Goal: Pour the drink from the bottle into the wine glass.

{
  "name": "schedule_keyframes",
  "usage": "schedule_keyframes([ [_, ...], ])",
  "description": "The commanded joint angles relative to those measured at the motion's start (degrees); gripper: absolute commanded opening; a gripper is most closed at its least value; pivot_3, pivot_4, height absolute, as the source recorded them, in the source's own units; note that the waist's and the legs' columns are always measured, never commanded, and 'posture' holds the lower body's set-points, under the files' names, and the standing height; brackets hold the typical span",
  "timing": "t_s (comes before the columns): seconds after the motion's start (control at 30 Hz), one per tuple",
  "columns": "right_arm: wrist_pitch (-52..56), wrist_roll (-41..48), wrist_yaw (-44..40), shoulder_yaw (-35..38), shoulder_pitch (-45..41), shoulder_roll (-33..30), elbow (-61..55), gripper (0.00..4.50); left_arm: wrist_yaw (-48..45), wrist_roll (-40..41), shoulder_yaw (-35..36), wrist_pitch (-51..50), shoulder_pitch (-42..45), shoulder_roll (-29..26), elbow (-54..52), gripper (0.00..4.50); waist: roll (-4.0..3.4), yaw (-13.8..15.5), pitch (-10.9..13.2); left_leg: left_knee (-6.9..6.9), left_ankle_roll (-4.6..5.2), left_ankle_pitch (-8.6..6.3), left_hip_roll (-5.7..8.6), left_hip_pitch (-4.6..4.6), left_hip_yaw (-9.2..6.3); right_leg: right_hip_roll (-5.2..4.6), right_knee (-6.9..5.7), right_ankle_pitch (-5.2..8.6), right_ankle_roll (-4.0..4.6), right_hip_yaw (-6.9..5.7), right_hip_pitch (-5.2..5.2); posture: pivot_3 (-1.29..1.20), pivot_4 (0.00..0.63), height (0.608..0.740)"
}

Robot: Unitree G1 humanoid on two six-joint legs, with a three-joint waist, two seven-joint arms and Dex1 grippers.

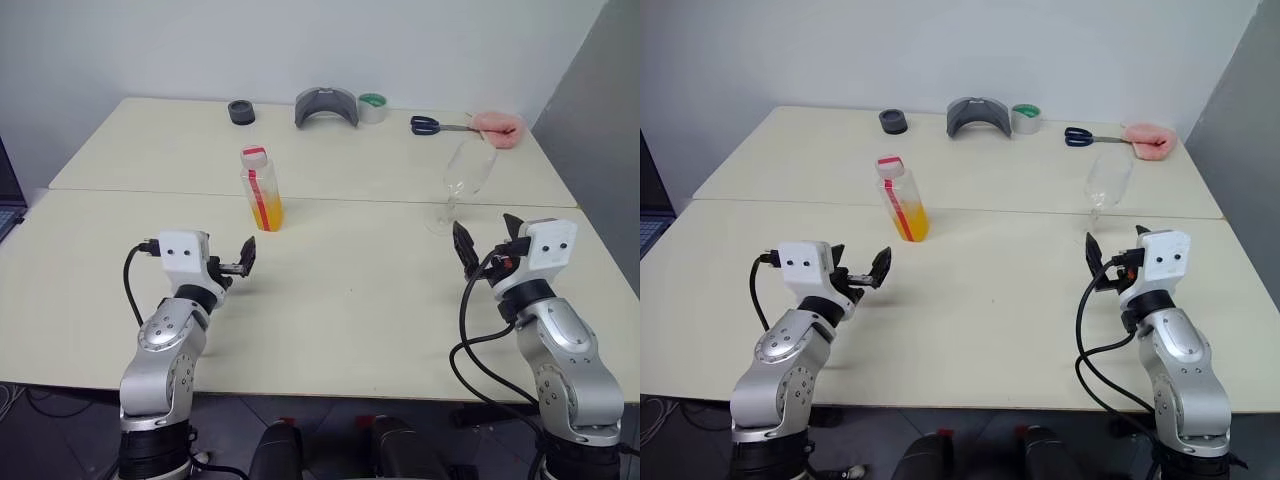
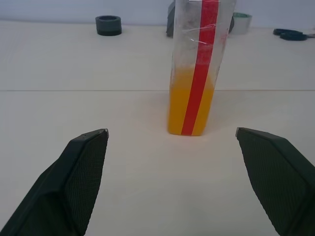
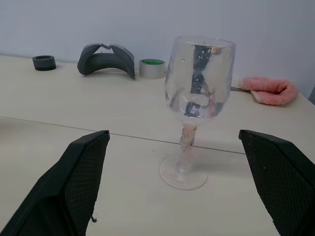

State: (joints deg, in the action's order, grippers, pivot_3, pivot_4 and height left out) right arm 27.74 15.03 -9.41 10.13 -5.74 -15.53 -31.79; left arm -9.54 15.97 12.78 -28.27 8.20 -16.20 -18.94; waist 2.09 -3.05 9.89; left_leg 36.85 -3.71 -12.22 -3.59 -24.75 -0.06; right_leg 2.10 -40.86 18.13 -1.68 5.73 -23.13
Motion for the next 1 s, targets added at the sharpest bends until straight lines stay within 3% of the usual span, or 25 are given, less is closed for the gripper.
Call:
schedule_keyframes([
  [0.03, -0.6, 2.6, -2.8, 0.7, -2.7, -1.3, -0.3, 4.50, 0.1, 0.5, 0.5, 0.1, 2.1, -0.4, -1.8, 4.46, 0.00, 0.0, 0.0, 0.00, 0.00, 0.00, 0.00, 0.00, 0.00, 0.00, 0.00, 0.00, 0.00, 0.00, 0.00, 0.00, 0.150, 0.740],
  [0.33, 6.5, 18.8, -26.1, -1.4, -12.3, -14.1, 2.4, 4.50, -1.6, 0.0, -0.2, 1.6, 7.6, -1.3, 3.2, 4.46, 0.00, 0.0, 0.0, 0.02, 0.01, 0.00, 0.03, 0.00, -0.01, 0.02, 0.01, -0.14, 0.23, -0.02, 0.02, 0.00, 0.150, 0.740],
  [0.47, 8.3, 22.6, -31.7, -3.3, -15.3, -16.9, 3.8, 4.50, -1.8, 0.1, -0.4, 2.4, 9.4, -0.8, 4.8, 4.46, 0.01, 0.0, 0.0, 0.02, 0.01, 0.00, 0.02, -0.01, -0.02, 0.02, 0.02, -0.14, 0.24, -0.03, 0.03, 0.00, 0.150, 0.740],
  [1.0, 7.8, 23.1, -30.0, -4.3, -19.3, -15.1, 5.8, 4.50, -3.3, -1.1, -1.6, 7.6, 16.3, -0.4, 14.0, 4.46, 0.02, 0.2, 0.0, 0.03, 0.01, 0.00, 0.03, -0.02, -0.02, 0.02, 0.02, -0.15, 0.25, -0.04, 0.03, 0.00, 0.150, 0.740],
])
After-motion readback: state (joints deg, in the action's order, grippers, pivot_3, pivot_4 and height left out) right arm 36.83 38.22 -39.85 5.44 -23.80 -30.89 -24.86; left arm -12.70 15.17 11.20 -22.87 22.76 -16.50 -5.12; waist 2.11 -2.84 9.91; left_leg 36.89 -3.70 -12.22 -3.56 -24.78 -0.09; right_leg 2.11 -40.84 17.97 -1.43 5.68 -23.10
